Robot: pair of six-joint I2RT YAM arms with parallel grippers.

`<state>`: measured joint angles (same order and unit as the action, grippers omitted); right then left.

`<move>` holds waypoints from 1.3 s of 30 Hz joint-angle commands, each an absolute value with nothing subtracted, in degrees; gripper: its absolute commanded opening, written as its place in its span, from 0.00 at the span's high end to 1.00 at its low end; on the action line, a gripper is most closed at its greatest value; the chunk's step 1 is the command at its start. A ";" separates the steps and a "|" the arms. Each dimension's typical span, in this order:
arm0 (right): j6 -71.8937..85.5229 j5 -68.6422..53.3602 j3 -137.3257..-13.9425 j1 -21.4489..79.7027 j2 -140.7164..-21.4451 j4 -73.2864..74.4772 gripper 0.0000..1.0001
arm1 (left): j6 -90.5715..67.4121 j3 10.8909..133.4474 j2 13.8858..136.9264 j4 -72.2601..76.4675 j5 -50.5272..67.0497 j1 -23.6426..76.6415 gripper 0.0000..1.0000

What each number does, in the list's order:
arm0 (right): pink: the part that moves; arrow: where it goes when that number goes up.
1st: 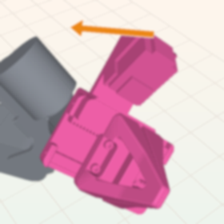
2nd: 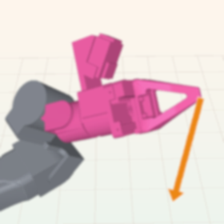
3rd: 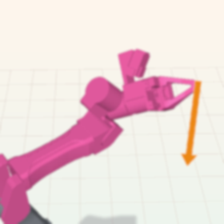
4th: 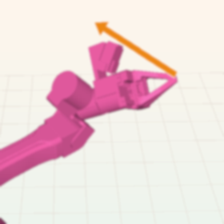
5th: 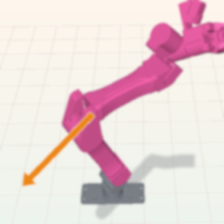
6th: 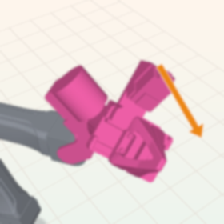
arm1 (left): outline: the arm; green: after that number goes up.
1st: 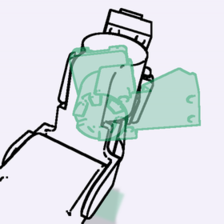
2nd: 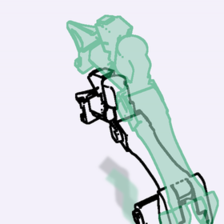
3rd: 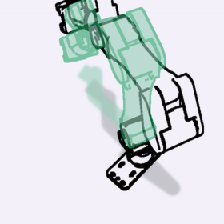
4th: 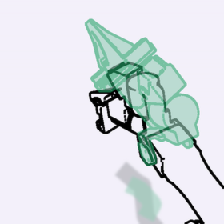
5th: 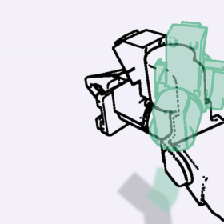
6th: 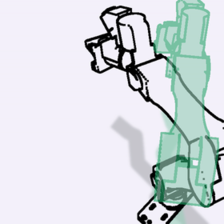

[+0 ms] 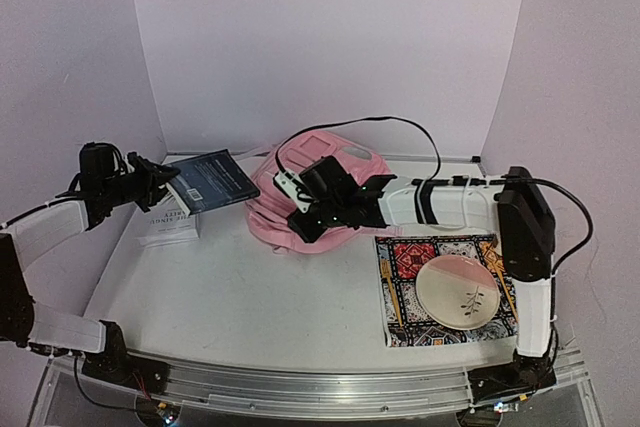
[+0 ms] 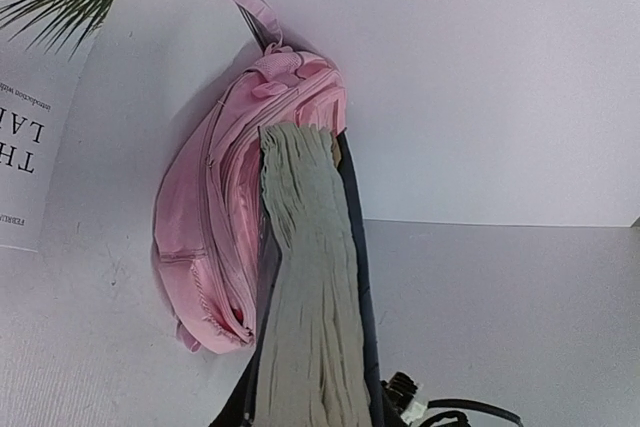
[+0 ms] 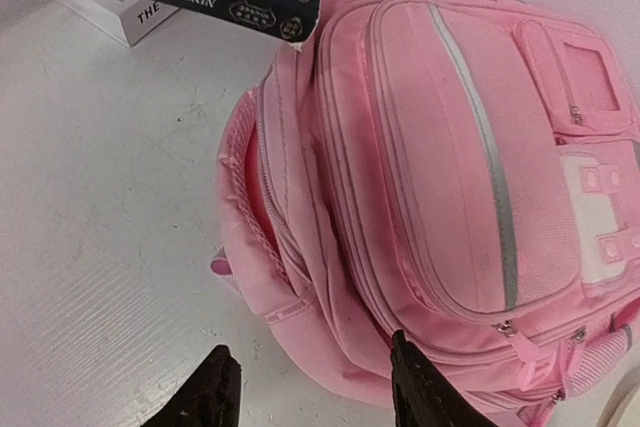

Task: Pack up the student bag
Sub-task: Grab the largest pocket of the student bag.

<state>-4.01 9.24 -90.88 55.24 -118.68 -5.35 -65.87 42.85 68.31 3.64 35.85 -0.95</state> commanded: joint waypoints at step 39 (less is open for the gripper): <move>-16.82 20.25 -98.33 53.65 -134.08 -1.14 0.61 | -65.36 47.20 69.70 11.52 43.94 -2.90 1.00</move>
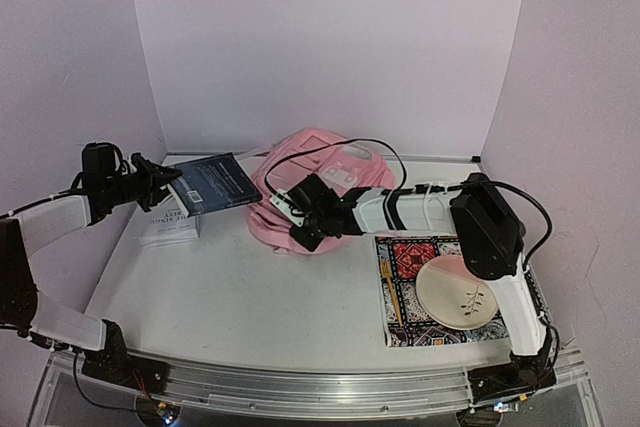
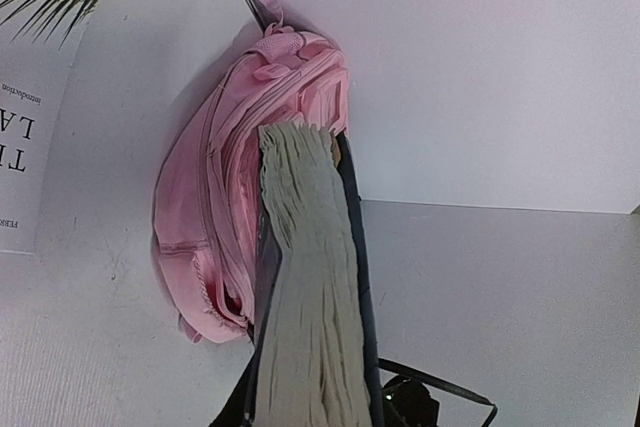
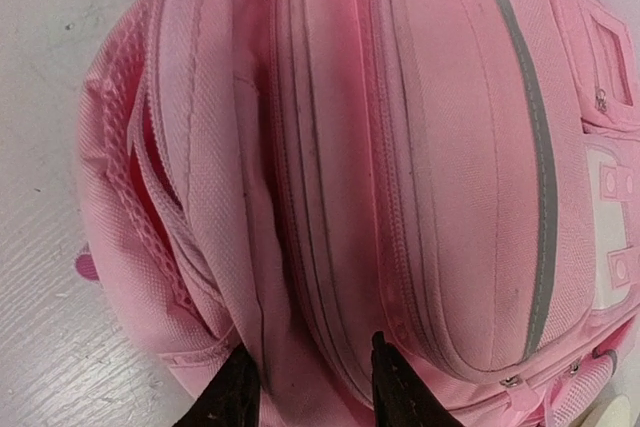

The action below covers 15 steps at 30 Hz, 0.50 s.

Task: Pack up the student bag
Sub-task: Grab the largest pocket of the student bag.

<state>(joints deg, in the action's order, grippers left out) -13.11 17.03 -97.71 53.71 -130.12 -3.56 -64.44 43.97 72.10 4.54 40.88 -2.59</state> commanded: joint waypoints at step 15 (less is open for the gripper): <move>-16.72 19.79 -100.20 53.58 -125.40 -2.32 1.00 | -64.97 43.38 63.99 8.69 45.56 -2.92 1.00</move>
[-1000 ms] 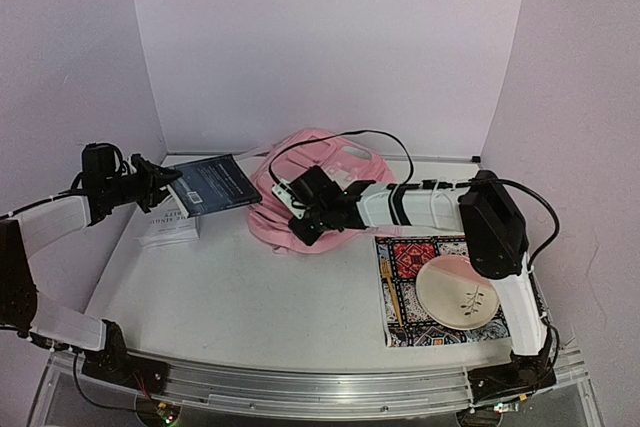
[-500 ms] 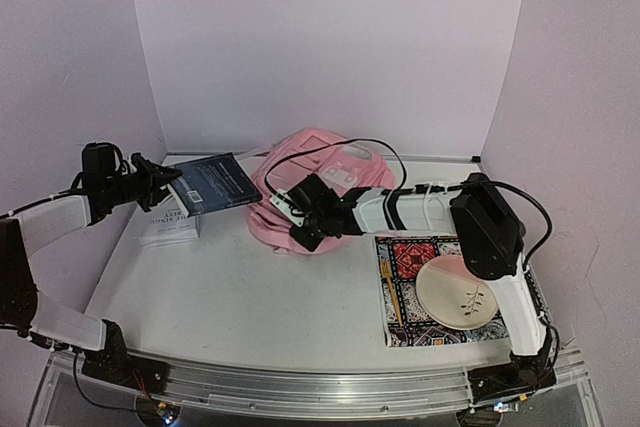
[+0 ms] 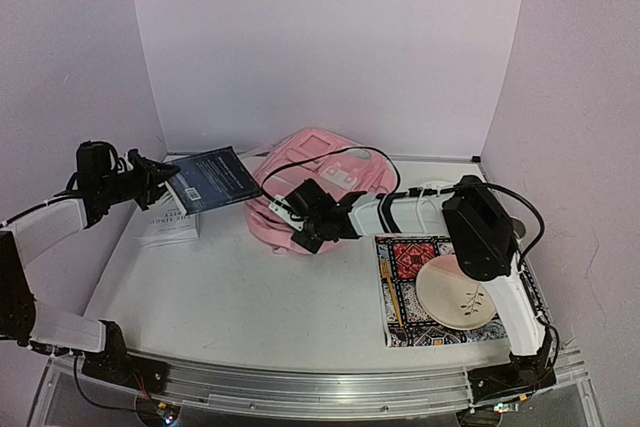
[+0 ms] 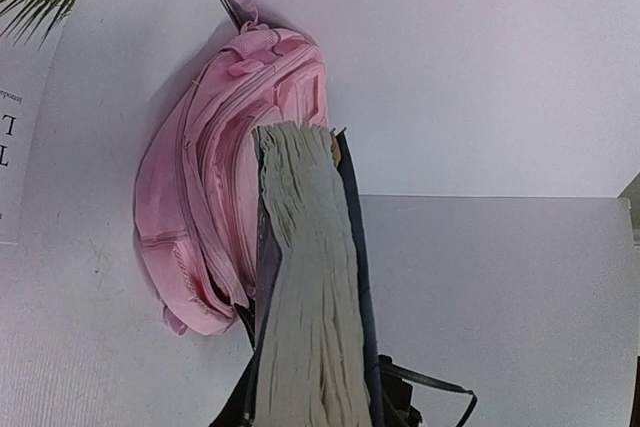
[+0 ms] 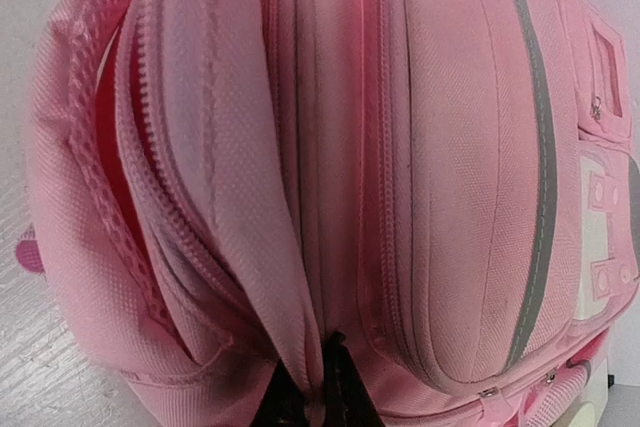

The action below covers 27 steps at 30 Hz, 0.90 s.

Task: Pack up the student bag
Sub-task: Grab the largest pocket of the student bag.

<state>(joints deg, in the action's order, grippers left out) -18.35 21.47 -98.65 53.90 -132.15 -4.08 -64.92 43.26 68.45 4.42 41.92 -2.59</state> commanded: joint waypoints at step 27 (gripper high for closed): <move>-4.50 16.27 -109.01 53.01 -114.59 -1.71 1.00 | -71.23 32.17 55.62 7.47 41.85 3.60 1.00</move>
